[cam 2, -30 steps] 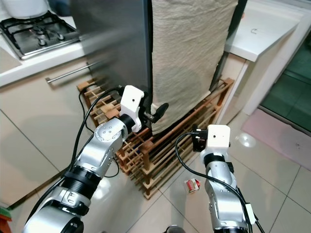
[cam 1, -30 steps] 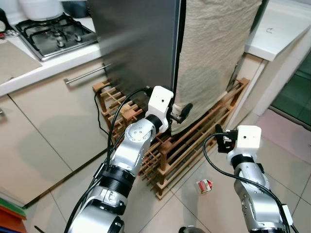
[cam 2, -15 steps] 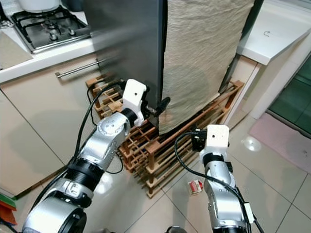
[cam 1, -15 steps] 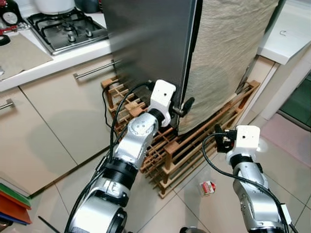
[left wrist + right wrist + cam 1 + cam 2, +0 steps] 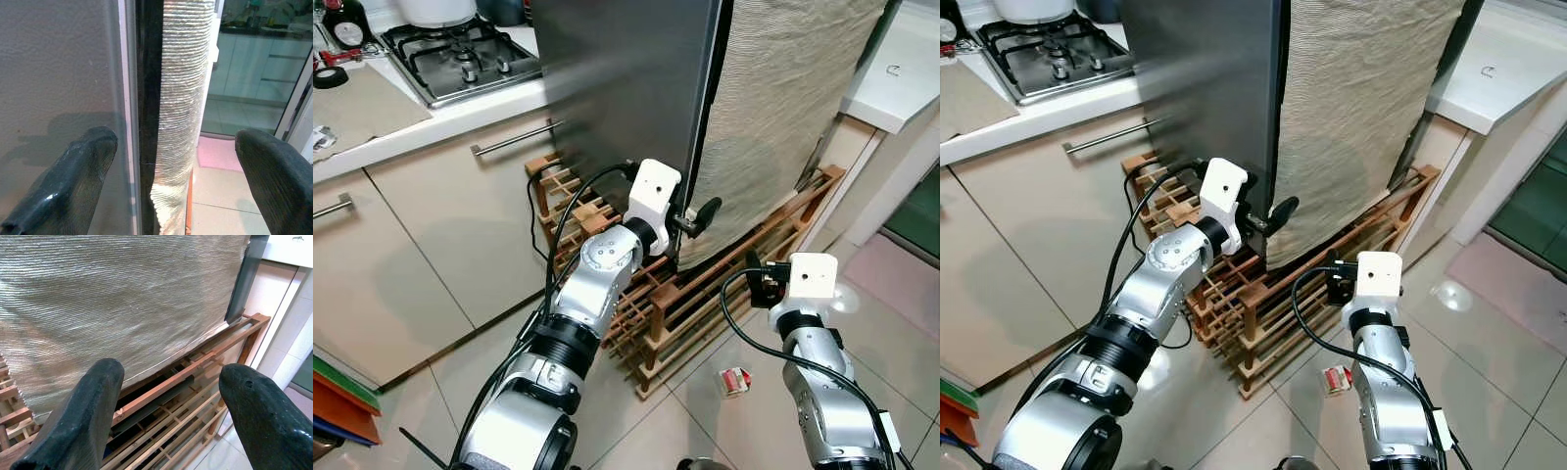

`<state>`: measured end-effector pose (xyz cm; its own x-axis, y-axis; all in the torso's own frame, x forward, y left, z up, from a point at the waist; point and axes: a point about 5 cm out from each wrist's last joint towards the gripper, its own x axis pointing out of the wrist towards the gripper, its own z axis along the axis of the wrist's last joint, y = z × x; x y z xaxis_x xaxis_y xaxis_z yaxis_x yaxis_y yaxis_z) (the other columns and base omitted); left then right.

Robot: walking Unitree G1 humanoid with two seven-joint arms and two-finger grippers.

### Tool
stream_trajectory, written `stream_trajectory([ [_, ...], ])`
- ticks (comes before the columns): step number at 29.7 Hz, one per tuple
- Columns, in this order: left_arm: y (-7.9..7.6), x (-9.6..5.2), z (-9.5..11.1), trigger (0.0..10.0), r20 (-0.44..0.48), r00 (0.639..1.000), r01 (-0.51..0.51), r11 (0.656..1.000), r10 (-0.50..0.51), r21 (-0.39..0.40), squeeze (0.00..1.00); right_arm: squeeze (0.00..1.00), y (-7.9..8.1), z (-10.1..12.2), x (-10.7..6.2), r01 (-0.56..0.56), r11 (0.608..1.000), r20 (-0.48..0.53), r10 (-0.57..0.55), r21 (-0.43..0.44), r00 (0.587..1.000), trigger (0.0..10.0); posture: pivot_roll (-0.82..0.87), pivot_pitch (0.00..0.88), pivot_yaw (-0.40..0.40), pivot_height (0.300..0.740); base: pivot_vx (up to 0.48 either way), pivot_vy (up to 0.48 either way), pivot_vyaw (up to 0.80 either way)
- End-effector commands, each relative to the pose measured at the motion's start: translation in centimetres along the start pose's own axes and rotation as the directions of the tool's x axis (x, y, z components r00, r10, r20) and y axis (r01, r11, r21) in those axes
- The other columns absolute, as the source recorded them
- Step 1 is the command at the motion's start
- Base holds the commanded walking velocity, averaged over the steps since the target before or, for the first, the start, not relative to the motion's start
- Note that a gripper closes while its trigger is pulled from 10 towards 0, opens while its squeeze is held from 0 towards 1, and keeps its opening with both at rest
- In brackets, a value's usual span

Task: Restocking fridge

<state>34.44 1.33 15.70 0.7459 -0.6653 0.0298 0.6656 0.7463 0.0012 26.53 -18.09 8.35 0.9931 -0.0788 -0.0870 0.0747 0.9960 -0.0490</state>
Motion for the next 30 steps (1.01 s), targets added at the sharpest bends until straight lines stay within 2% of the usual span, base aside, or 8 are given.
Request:
stream_trajectory([
  [1,-0.6,0.5,0.7,10.0,0.017,0.999,0.027,1.000,-0.027,-0.005,0.00,0.00,-0.1,-0.2,0.0,0.001,1.000,-0.002,-0.001,0.000,1.000,10.0,0.01,0.000,0.016,0.740,0.000,0.000,0.00],
  [13,-1.3,1.4,1.1,10.0,0.010,0.997,0.074,0.997,-0.074,-0.008,0.00,0.00,-0.1,-0.1,0.2,-0.002,1.000,-0.001,0.002,-0.001,1.000,10.0,0.01,0.000,0.015,0.740,0.000,0.000,0.00],
  [19,-2.7,2.2,1.8,10.0,0.024,0.988,0.151,0.988,-0.151,-0.011,0.00,0.00,-0.1,-0.2,0.2,-0.001,1.000,0.000,0.001,-0.002,1.000,10.0,0.00,0.000,0.017,0.740,0.000,0.000,0.00],
  [26,-3.3,2.4,1.5,10.0,0.018,0.986,0.169,0.986,-0.168,-0.013,0.00,0.00,-0.1,-0.2,0.1,0.001,1.000,0.000,-0.001,-0.002,1.000,10.0,0.00,0.000,0.019,0.740,0.000,0.000,0.00],
  [30,-3.0,2.3,1.3,10.0,0.014,0.989,0.149,0.989,-0.149,-0.014,0.00,0.00,-0.1,-0.2,0.1,0.005,1.000,0.002,-0.005,-0.002,1.000,10.0,0.00,0.000,0.019,0.740,0.000,0.000,0.00],
])
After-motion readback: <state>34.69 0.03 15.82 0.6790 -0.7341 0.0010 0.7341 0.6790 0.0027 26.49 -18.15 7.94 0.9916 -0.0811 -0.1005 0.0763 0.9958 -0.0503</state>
